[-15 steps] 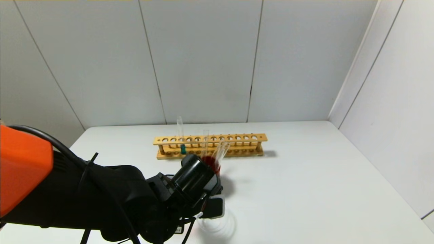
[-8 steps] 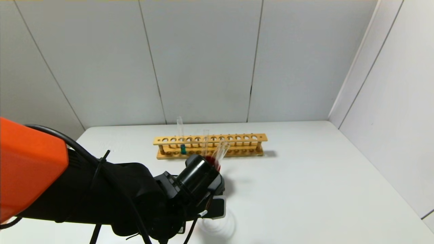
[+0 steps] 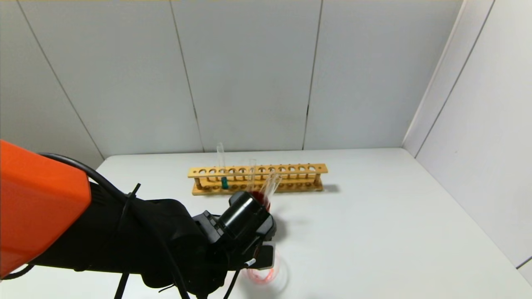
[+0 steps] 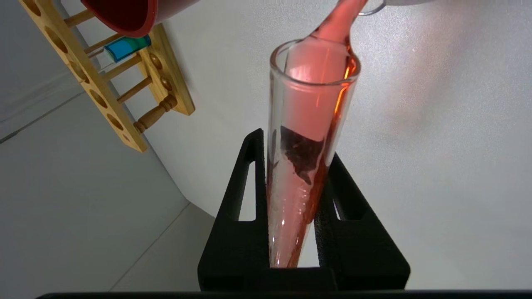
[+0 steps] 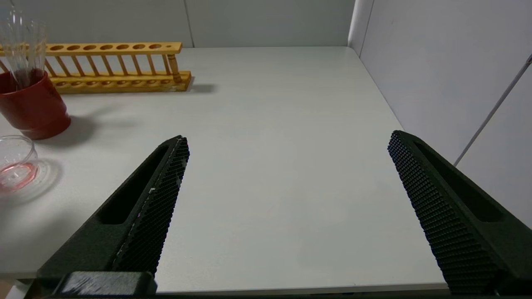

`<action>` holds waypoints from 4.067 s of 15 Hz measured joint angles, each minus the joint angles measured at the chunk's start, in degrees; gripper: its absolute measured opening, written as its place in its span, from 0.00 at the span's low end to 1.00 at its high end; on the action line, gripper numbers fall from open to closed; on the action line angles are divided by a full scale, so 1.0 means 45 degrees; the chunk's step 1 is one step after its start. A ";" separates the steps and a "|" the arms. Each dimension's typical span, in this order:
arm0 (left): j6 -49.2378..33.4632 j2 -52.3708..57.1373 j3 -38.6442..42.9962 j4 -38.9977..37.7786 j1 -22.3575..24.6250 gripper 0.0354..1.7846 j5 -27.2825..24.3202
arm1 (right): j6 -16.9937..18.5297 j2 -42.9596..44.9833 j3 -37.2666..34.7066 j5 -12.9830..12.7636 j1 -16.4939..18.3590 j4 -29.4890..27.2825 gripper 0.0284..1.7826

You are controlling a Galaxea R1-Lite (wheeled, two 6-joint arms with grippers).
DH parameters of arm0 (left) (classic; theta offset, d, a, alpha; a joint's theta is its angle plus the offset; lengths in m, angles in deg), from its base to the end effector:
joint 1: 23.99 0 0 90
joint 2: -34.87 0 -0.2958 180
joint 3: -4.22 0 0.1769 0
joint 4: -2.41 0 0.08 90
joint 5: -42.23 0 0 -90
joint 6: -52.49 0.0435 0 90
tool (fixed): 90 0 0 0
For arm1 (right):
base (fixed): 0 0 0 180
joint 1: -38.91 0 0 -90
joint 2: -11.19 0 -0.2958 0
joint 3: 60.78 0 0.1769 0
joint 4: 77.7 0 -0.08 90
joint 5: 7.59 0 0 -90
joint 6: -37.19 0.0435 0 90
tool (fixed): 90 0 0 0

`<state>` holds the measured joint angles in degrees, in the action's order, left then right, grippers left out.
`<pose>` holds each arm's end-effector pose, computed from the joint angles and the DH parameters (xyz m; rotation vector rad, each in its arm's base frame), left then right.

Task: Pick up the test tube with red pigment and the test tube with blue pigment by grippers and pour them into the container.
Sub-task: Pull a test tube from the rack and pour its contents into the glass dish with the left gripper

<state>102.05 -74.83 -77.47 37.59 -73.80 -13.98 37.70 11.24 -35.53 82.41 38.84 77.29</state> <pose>0.2174 -0.2199 0.0917 1.5423 0.7011 -0.6243 -0.0124 0.0000 0.0760 0.0089 -0.0051 0.0012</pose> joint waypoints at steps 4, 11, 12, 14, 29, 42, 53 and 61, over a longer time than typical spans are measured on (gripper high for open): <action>0.0000 -0.0179 -0.0203 0.0054 -0.0016 0.18 0.0005 | -0.0005 0.0000 0.0000 0.0000 0.0000 -0.0005 0.98; 0.0000 -0.0545 -0.0699 0.0618 -0.0095 0.18 0.0146 | 0.0000 0.0000 0.0000 0.0000 0.0000 0.0000 0.98; 0.0000 -0.0599 -0.0712 0.0623 -0.0089 0.18 0.0195 | -0.0005 0.0000 0.0000 0.0000 0.0000 0.0000 0.98; 0.0062 -0.0680 -0.0753 0.0740 -0.0114 0.18 0.0293 | -0.0005 0.0000 0.0000 0.0000 0.0000 0.0000 0.98; 0.0116 -0.1181 -0.1715 0.1978 -0.0628 0.18 0.0864 | 0.0000 0.0000 0.0000 0.0000 0.0000 0.0000 0.98; 0.0135 -0.1953 -0.2660 0.2498 -0.0769 0.18 0.1029 | 0.0000 0.0000 0.0000 0.0000 0.0000 0.0000 0.98; 0.0263 -0.2517 -0.3278 0.3329 -0.0824 0.18 0.1536 | 0.0000 0.0000 0.0000 0.0000 0.0000 0.0000 0.98; 0.0271 -0.2828 -0.3638 0.3614 -0.0924 0.18 0.1590 | 0.0000 0.0000 0.0000 0.0000 0.0000 -0.0005 0.98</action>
<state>103.27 -87.56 -93.85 53.85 -77.96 -6.82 37.70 11.24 -35.53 82.41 38.84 77.27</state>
